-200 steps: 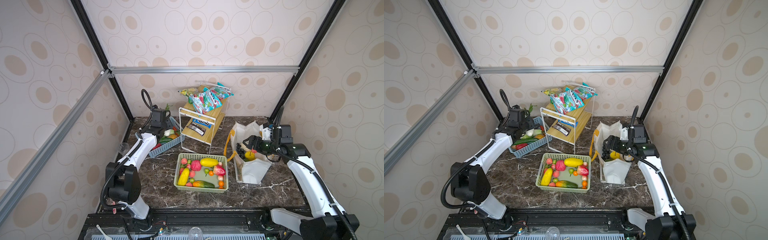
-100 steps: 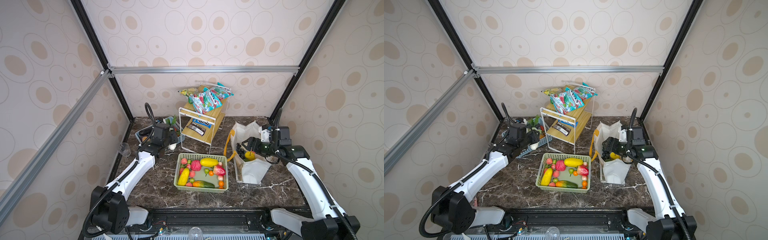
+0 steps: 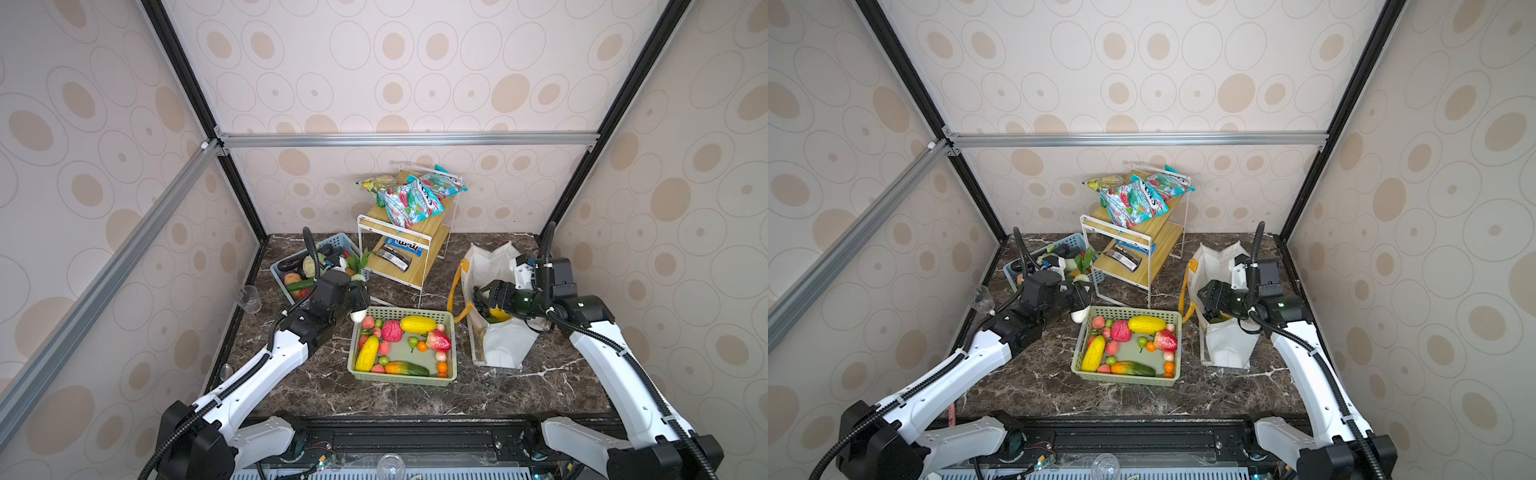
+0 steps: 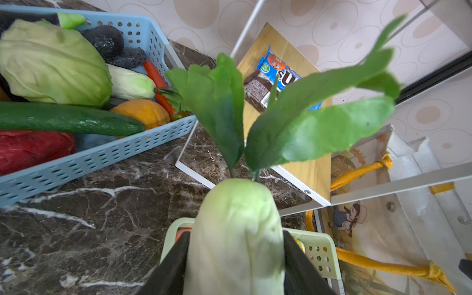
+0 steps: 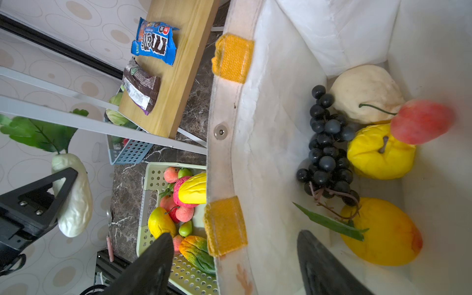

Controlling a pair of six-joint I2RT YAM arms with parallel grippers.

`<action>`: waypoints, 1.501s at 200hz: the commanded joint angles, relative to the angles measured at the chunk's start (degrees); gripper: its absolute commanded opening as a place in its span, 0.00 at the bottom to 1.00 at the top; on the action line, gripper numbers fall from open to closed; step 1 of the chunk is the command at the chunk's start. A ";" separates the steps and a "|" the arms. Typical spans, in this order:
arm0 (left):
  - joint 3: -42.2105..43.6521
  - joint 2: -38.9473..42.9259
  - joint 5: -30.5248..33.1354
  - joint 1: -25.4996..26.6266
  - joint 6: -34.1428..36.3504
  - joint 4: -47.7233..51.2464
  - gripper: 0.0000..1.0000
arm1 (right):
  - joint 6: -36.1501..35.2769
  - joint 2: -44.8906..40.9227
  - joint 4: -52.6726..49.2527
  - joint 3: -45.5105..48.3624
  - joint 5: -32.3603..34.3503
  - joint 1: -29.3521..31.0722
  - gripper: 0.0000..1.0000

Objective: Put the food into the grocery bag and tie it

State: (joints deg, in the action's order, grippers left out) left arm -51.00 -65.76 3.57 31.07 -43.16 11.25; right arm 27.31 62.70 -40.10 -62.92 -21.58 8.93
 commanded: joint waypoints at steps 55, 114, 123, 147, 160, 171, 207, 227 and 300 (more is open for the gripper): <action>-0.46 1.15 -0.54 6.89 -4.56 -3.08 0.53 | 4.43 -2.37 3.02 2.18 -1.78 6.80 0.79; -1.20 0.50 -1.57 8.35 -6.46 -4.71 0.53 | 9.94 -3.08 10.15 6.05 -1.86 16.98 0.79; -1.38 0.46 -1.77 8.46 -6.83 -4.90 0.53 | 10.66 -2.92 11.65 6.53 -1.35 18.87 0.79; -1.62 0.46 -1.99 8.87 -7.85 -5.66 0.53 | 12.60 -1.68 16.27 7.80 -0.37 23.60 0.79; -1.85 0.22 -1.99 9.05 -7.95 -5.71 0.54 | 12.85 -0.71 17.47 7.72 0.54 25.52 0.79; -2.24 0.02 -2.15 9.14 -8.04 -5.66 0.54 | 12.97 0.23 18.22 7.38 0.80 26.88 0.79; -2.79 -0.11 -2.34 9.65 -9.00 -6.10 0.54 | 13.55 3.12 22.32 7.30 1.32 30.50 0.79; -2.96 -0.41 -2.51 9.89 -9.73 -6.52 0.54 | 13.90 4.82 25.48 7.46 1.46 32.39 0.79; -3.42 -1.48 -1.55 10.81 -10.45 -6.68 0.54 | 15.50 9.61 32.90 7.63 2.33 36.07 0.79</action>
State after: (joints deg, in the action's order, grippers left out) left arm -51.96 -66.78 0.93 41.06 -52.16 5.80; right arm 41.52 71.46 -10.59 -55.68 -20.64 44.34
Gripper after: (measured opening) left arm 0.546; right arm 0.791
